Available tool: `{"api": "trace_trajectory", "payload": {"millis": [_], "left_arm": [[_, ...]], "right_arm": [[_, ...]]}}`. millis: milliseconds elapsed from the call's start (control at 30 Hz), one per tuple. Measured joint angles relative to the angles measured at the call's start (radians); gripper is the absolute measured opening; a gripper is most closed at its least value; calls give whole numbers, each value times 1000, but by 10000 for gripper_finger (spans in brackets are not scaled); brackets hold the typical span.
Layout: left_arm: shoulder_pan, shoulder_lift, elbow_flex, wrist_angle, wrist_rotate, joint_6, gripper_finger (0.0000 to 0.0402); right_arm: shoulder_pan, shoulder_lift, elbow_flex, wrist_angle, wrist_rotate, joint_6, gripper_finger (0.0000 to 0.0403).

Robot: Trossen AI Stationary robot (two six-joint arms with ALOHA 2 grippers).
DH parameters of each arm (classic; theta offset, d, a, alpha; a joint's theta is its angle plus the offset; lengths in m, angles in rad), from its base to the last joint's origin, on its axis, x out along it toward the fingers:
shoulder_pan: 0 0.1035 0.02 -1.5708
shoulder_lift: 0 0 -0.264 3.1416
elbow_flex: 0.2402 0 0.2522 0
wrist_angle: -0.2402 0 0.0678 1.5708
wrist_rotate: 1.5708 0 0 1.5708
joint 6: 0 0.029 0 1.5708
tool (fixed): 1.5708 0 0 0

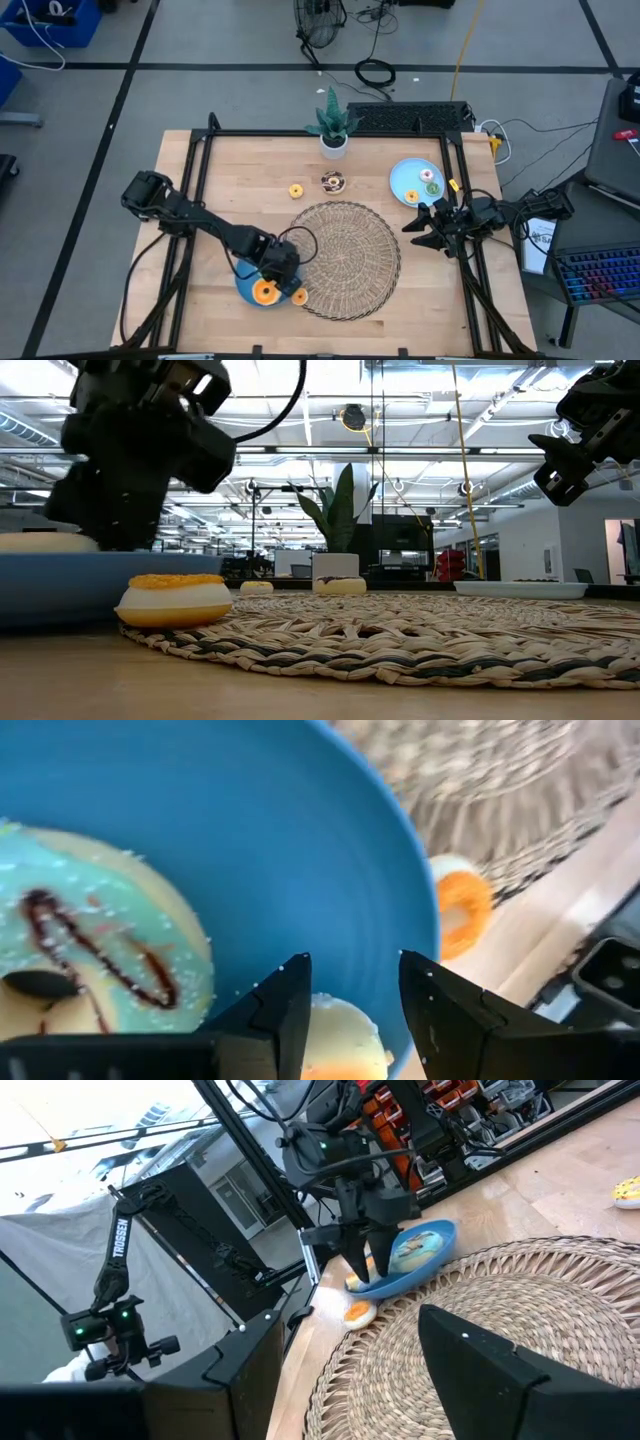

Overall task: Pick & Place donuts
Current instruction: Put the large white donut on the blue plate

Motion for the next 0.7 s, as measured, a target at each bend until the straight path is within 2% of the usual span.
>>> {"api": "trace_trajectory", "payload": {"millis": [367,567,700], "left_arm": [[-6,0,0,-170,46,-80,154],[-6,0,0,-175,74,-86,154],[-10,-1,0,-180,131,-107,154]], "right_arm": [[0,0,0,0,0,0,219],[0,0,0,0,0,0,219],[0,0,0,0,0,0,220]]}}
